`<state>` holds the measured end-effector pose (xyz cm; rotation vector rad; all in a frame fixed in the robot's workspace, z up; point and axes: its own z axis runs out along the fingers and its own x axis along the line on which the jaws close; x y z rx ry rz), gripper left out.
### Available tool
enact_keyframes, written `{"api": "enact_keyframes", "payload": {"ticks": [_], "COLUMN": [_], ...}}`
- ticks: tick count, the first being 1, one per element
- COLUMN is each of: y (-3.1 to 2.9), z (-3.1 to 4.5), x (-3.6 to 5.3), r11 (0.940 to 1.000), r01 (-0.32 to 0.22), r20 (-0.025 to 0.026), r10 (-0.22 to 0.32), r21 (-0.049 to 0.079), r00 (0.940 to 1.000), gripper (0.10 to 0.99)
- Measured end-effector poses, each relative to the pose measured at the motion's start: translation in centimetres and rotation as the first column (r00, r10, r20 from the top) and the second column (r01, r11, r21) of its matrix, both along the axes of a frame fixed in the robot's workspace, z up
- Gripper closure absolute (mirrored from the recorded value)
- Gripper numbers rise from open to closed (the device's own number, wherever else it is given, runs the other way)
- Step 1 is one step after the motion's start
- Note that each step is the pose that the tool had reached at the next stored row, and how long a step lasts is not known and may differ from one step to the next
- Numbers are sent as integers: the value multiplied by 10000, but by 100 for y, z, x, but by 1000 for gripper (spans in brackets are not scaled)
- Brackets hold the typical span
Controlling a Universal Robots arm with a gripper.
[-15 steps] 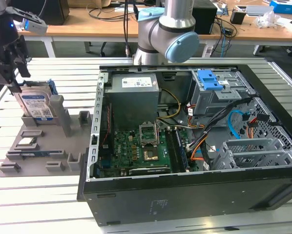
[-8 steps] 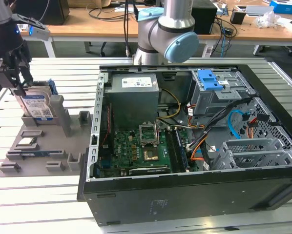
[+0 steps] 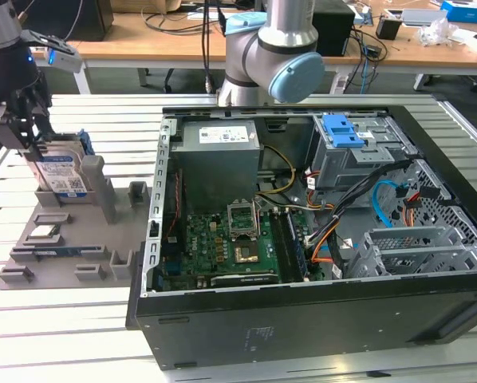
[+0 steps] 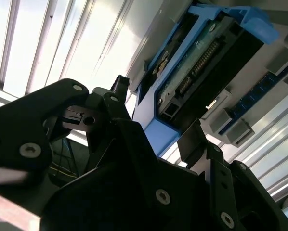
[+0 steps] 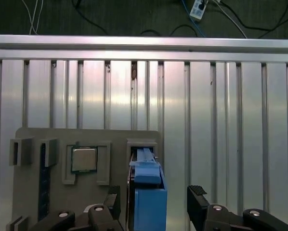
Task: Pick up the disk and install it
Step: 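Pick up the disk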
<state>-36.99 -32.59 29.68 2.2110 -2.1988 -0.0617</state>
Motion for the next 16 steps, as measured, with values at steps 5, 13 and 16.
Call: {"api": "enact_keyframes", "payload": {"ticks": [5, 13, 16], "y": [-21, -22, -22], "z": [-17, -98, -105], "x": [0, 0, 0], "r11": [10000, 10000, 10000], "r01": [1, -1, 0], "r20": [-1, 0, -2], "r10": [-1, 1, 0], "r21": [-13, -18, -19], "r00": [10000, 10000, 10000], "gripper": [424, 424, 424]}}
